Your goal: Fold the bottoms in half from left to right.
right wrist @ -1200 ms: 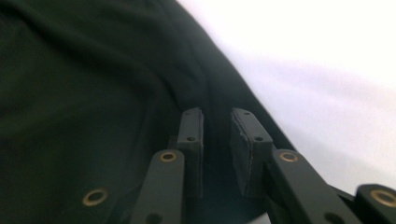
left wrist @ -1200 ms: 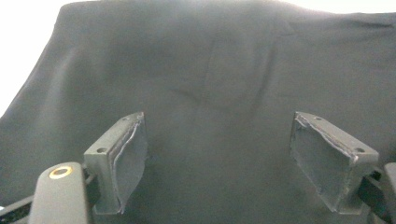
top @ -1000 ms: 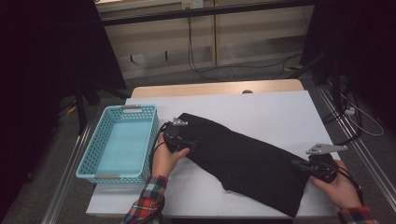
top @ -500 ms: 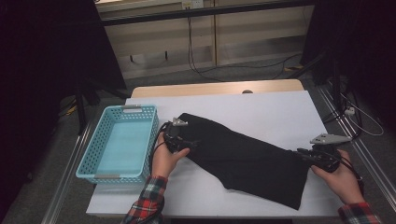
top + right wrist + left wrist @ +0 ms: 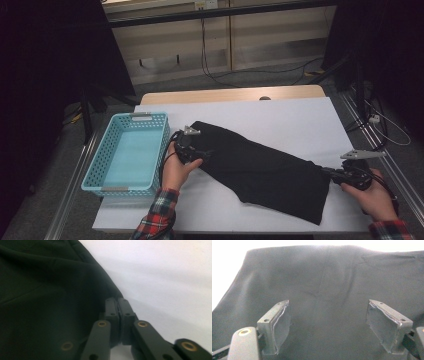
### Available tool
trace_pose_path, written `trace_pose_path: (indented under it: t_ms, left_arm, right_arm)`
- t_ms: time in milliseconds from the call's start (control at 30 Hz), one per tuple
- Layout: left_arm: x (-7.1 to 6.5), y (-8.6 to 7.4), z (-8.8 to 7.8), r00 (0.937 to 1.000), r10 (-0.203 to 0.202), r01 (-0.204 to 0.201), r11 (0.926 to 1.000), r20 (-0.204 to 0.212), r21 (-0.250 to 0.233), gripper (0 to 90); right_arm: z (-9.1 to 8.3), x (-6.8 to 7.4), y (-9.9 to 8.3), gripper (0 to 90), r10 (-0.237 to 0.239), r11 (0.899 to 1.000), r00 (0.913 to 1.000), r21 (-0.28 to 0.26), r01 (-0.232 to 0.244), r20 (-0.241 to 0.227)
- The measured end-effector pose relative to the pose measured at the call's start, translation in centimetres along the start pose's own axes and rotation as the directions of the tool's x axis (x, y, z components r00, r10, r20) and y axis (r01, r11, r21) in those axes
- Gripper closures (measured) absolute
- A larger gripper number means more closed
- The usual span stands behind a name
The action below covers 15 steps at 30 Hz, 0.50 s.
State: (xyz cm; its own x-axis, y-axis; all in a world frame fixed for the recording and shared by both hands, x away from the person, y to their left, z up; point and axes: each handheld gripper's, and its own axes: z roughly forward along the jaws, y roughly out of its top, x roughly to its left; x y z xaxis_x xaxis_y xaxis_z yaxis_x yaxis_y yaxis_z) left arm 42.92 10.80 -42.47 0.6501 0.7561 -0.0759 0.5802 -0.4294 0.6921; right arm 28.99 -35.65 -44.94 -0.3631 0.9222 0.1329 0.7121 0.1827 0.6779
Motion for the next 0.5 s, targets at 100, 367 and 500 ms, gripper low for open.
trace_pose_path:
  t_ms: [100, 367, 500]
  left_arm:
    - [0.0, 0.0, -0.1, 1.0, -0.003, 0.003, 1.0, 0.0, -0.002, 20.4]
    - [0.0, 0.2, -0.2, 0.9999, 0.01, -0.01, 0.9999, 0.005, 0.004, 20.4]
    - [0.0, 0.2, -0.3, 1.0, -0.003, 0.003, 1.0, 0.005, -0.008, 20.4]
  right_arm:
    - [-0.7, -0.1, 0.3, 90.0, -0.017, 1.0, 0.9997, 0.001, 0.017, 0.015]
    - [-2.2, -1.1, -0.2, 74.9, -0.019, 1.0, 0.9984, -0.002, 0.019, 0.053]
    - [-1.8, -0.3, 1.4, 68.2, -0.049, 0.998, 0.9974, -0.044, 0.051, 0.053]
